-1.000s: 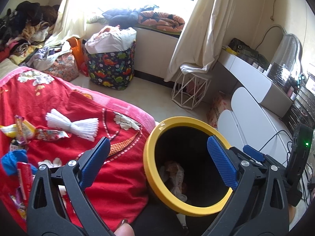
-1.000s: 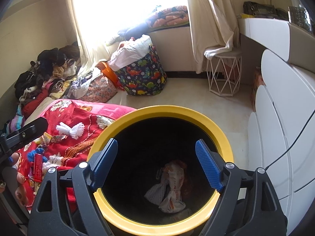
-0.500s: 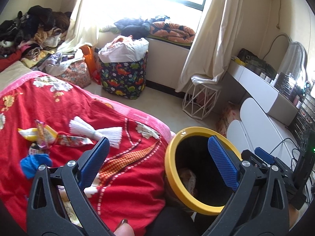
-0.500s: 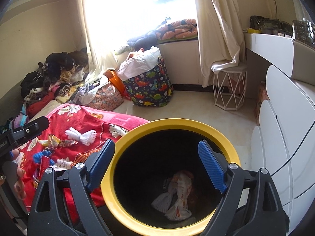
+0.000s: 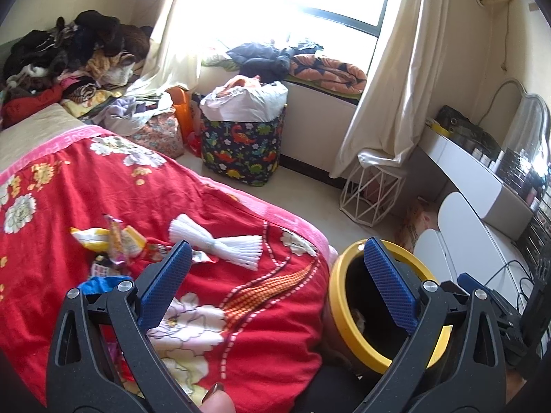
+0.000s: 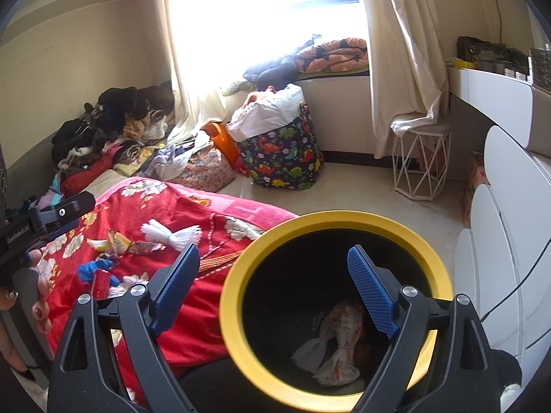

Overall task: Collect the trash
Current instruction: 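Move both tools back toward the red can and wrappers on the bedspread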

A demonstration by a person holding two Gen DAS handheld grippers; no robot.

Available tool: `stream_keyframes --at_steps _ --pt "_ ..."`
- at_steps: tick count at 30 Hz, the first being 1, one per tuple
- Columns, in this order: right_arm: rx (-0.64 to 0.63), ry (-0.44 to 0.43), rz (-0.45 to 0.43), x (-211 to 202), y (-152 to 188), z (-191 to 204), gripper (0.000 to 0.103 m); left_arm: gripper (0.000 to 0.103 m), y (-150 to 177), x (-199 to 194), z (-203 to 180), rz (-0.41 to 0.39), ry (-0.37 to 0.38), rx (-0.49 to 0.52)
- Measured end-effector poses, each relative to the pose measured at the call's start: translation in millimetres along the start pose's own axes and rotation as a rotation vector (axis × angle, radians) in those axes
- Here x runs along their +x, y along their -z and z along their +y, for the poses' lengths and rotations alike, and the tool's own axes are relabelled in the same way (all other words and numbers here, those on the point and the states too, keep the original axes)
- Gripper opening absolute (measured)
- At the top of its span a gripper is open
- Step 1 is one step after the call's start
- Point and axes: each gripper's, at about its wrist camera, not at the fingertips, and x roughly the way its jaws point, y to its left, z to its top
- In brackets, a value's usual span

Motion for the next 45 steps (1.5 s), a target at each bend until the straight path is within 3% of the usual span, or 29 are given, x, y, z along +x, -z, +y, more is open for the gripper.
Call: stream_keyframes --at_steps 17,31,35,38,45 --pt "-0.097 -0.155 0.061 16.8 4.0 85.6 0.087 0.092 -3.3 -18.2 61.7 -0.029 -0.116 -0.080" --pt "-0.245 -0.296 0.141 45.0 21.9 175.9 0.087 0.091 1.6 -42.2 149.8 -0.024 -0.272 -0.209" --pt "-0.288 -0.336 0.170 56.3 30.4 200.9 0.087 0.084 7.1 -43.0 166.2 -0.002 -0.284 -0.239" --pt "-0.301 -0.355 0.197 67.4 35.3 214.2 0.086 0.073 12.7 -39.6 178.6 0.033 -0.271 -0.266" --pt "-0.276 -0.380 0.311 103.1 47.0 231.3 0.069 0.052 28.9 -26.5 196.0 0.113 -0.205 -0.337"
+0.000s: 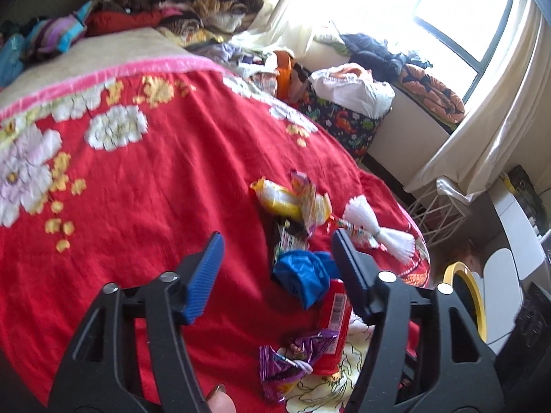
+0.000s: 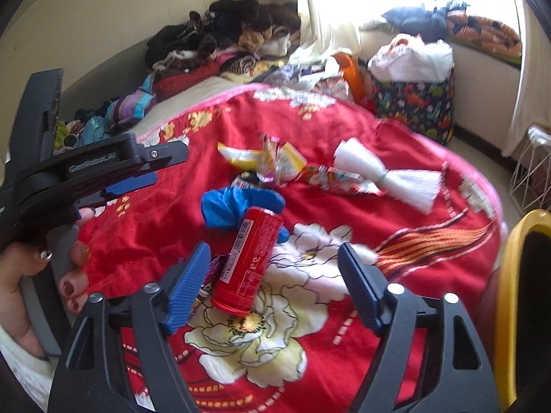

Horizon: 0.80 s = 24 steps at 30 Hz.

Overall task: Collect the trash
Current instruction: 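Move both tools back toward the red can and wrappers on the bedspread, then grasp the red can with the right tool while the left tool grasps the blue glove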

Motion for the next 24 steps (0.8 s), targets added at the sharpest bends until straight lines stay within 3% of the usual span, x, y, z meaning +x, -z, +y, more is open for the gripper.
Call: stream_keyframes --at_steps 7,11,14,19,24 --pt "0.081 -0.060 0.073 30.2 2.2 -8.1 0.055 0.041 11.3 18.3 4.5 0.075 0.072 -0.043" --pt "0.109 -0.097 0.108 42.7 3.9 -10.3 0.052 0.040 15.5 26.8 4.5 0.098 0.096 -0.053" --pt "0.111 -0.120 0.125 49.2 5.5 -9.5 0.050 0.034 19.3 34.4 5.6 0.122 0.105 -0.065" --pt "0.130 -0.167 0.141 53.2 8.2 -12.5 0.039 0.028 26.8 45.4 4.3 0.164 0.125 -0.081" --pt "0.146 -0.198 0.161 55.3 10.8 -14.0 0.038 0.022 30.8 49.9 2.0 0.183 0.140 -0.082"
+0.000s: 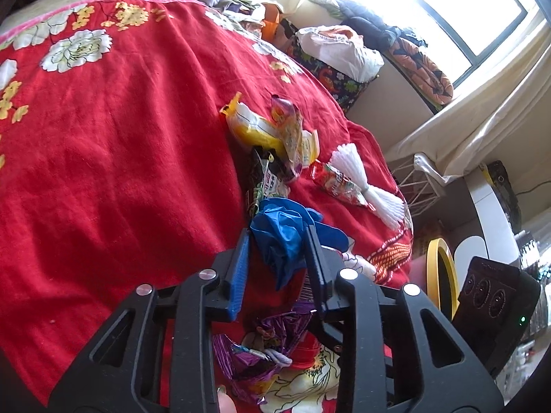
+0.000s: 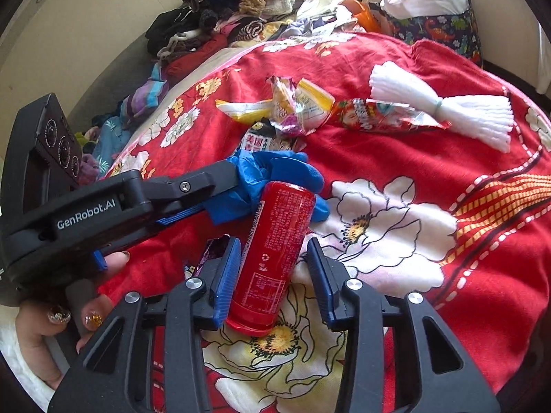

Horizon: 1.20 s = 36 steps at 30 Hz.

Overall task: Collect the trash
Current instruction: 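Grasp the red can with the right tool while the left tool grasps the blue glove, then carry the red can and blue glove over the yellow bin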

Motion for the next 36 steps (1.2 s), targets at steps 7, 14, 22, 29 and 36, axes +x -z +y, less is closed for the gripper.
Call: stream_keyframes --at_steps 7,14,22,29,36 --pt "0.027 -0.047 0.003 -4.3 0.3 -5.6 0.035 0.010 1.6 -0.5 -1.4 0.006 0.003 0.005" --pt "0.014 -0.004 -0.055 -35.1 3.4 -11.7 0.034 0.009 3.7 -4.9 -13.0 0.018 0.022 0.043" --pt "0.015 0.063 -0.130 -72.0 6.0 -30.6 0.034 0.009 11.0 -8.1 -34.5 0.040 0.031 0.097" --pt "0.034 0.083 -0.181 -97.2 9.0 -45.9 0.034 0.012 26.4 0.3 -41.3 0.090 -0.001 0.125" --pt "0.050 0.099 -0.218 -115.1 10.1 -55.1 0.034 0.016 37.5 6.8 -48.9 0.115 -0.036 0.170"
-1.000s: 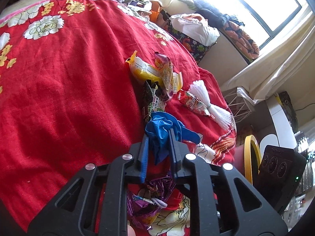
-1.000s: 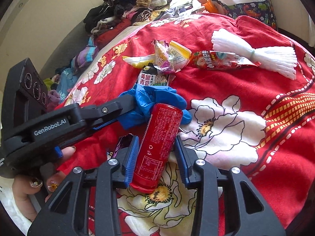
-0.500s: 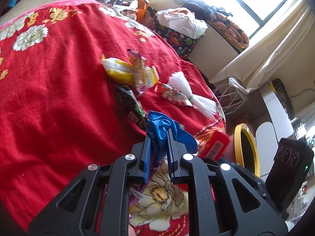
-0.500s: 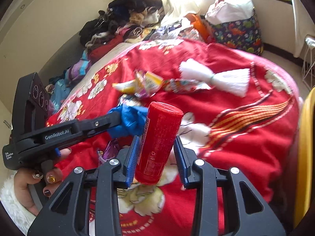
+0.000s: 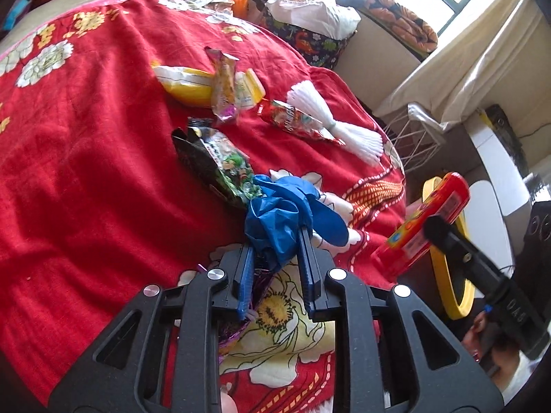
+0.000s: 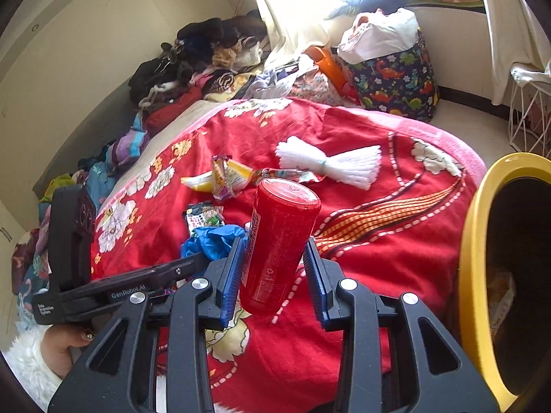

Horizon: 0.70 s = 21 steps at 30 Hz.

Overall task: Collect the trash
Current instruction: 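Carry the red can and blue glove over the yellow bin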

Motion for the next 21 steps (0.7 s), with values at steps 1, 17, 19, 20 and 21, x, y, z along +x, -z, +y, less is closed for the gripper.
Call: stream_keyframes --at_steps 1,17,19,20,21 --pt "0.002 0.003 -0.005 -2.1 0.0 -0.6 0.034 0.016 0.7 0.6 -3.0 0.003 -0.001 0.009" --pt "0.001 0.078 -0.118 -43.4 -8.6 -22.6 0.033 0.008 -13.2 -16.8 -65.5 -0.097 0.055 0.145" --pt "0.006 0.086 -0.132 -49.5 -10.4 -26.5 0.033 0.008 -15.2 -19.8 -73.3 -0.108 0.065 0.157" --pt "0.007 0.090 -0.138 -51.9 -11.1 -28.1 0.033 0.008 -15.8 -20.5 -78.3 -0.112 0.070 0.164" --pt "0.007 0.097 -0.146 -55.0 -11.8 -30.2 0.033 0.008 -16.4 -21.6 -81.9 -0.116 0.074 0.170"
